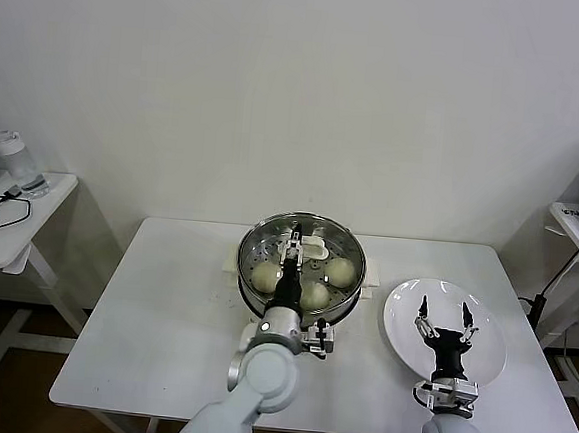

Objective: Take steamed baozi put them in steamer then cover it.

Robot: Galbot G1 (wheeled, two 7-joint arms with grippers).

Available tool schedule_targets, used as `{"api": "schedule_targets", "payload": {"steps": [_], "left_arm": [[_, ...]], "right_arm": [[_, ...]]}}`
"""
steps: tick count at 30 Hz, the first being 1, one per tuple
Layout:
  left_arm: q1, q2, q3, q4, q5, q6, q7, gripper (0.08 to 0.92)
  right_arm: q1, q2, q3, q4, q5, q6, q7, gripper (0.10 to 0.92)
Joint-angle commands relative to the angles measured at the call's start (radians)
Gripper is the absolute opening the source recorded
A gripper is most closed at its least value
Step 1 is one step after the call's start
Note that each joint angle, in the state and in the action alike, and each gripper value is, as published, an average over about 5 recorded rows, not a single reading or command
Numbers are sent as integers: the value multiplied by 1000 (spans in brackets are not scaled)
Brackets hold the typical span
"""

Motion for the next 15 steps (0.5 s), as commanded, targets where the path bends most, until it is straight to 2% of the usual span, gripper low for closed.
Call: {"api": "schedule_targets", "payload": {"steps": [1,5,7,9,11,12,15], "left_arm": [[85,134,-34,-343,-185,13,1,774],[138,228,-144,-467,-396,11,-56,819],[168,270,-225,-488,-585,-12,-155,821],[200,296,-313,-473,-841,-72,-301,822],[234,304,-402,-427,-1077,-184,-427,823],[252,303,-445,-392,-1170,-259,-460,823],[293,300,-543,-266,-1328,-482,-457,823]], "right_arm": [[-6,-4,1,17,7,-16,7,823],[-14,-22,-14,38,42,-84,20,823],[-17,-31,-25,52,73,-120,21,823],[-20,-36,-32,72,125,-153,14,823],[-22,-37,-33,90,184,-169,-3,823],[-25,-37,-34,100,209,-170,-13,823],[-34,-39,-39,119,234,-170,-34,823]]}}
